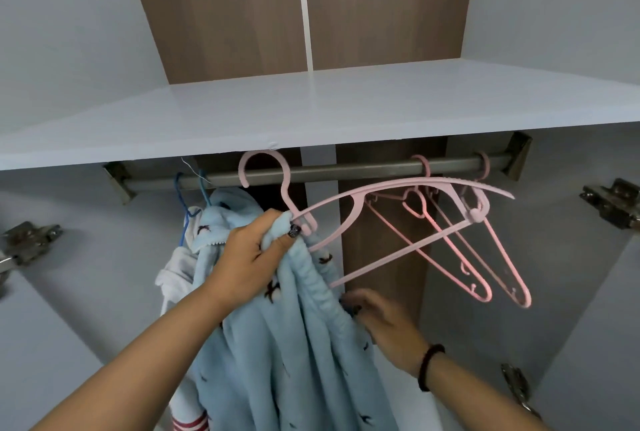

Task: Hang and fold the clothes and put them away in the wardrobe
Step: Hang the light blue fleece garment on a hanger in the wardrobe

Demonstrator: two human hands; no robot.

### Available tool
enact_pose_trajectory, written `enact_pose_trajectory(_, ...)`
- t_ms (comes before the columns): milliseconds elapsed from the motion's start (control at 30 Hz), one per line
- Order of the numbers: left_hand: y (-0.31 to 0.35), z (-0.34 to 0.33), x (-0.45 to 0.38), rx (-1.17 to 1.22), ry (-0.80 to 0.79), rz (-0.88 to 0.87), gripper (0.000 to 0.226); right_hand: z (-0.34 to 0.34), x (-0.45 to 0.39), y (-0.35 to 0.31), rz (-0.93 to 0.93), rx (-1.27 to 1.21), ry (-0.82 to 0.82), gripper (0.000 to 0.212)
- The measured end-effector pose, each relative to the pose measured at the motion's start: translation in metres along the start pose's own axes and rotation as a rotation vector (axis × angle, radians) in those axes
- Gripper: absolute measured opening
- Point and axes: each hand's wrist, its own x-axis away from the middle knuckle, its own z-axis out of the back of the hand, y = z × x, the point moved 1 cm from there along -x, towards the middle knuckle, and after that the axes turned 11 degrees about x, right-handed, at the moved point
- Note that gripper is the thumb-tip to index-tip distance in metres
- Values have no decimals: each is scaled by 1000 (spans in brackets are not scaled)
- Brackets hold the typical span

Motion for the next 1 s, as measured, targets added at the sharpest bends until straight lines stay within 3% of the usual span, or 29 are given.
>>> enact_pose_trajectory(67,-1,8,3,-11,25,26,9,-24,-7,6,-35,136,-228,29)
enact_pose_trajectory(167,-8,22,9,-27,46,58,10,-34,-8,23,-122,228,-377,55)
enact_pose_trajectory(267,-25,39,19,-118,43,101,15,-19,3,34,-96,398,-488,31)
enact_pose_trajectory(333,-39,52,25,-179,60,138,22,1,12,47,-40,617,-507,27)
enact_pose_trajectory(400,-50,63,30,-235,40,154,26,26,17,66,-48,773,-454,29)
enact_pose_trajectory(467,-57,67,36,-320,-64,144,17,56,19,80,-103,864,-345,23)
enact_pose_trajectory(567,-66,60,41,-446,-206,99,24,91,20,72,-129,942,-195,24)
enact_pose_trajectory(867,-77,33,31,-562,-201,-42,18,136,21,-15,230,988,107,48)
enact_pose_trajectory(1000,-71,12,33,-588,-233,-174,13,130,18,-41,397,1035,247,43)
